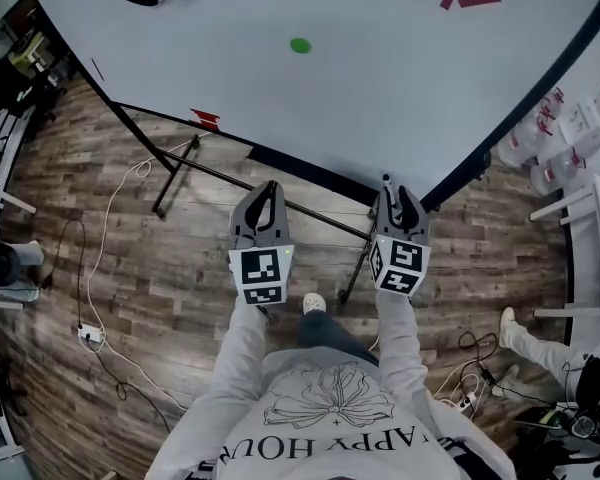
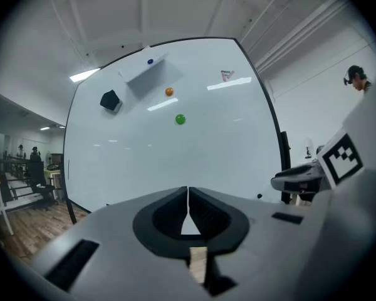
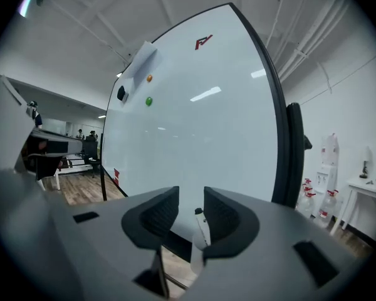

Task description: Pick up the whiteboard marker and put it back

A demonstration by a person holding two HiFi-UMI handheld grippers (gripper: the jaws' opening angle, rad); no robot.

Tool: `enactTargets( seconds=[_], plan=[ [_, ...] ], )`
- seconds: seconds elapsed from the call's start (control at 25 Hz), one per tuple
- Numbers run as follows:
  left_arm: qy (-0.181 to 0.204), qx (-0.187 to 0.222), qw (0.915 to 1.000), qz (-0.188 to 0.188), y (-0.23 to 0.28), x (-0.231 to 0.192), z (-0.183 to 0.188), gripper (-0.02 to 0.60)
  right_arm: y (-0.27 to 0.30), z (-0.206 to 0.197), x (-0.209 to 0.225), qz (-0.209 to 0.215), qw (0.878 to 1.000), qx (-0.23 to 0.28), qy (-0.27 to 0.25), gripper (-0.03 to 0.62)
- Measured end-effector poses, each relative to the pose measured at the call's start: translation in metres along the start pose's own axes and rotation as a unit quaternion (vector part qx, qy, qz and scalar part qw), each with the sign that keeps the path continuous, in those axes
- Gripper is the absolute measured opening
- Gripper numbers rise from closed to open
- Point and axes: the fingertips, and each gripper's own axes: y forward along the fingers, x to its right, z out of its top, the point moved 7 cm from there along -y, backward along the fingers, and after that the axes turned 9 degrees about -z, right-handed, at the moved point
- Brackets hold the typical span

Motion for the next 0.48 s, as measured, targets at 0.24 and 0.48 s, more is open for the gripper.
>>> enactTargets(
  seconds=[0.24, 0.48],
  plan=[
    [-0.008, -0.014, 0.9999, 0.004, 0.030, -0.008, -0.007, 0.009, 0.035, -0.018, 0.003, 0.001, 0.999, -0.041, -0.014, 0.117],
    [-0.015, -0.025, 0.9996, 0.005, 0.049, -0.012, -0.014, 0.009, 0.057, -0.030, 0.007, -0.005, 0.997, -0.076, -0.024, 0.121]
  ],
)
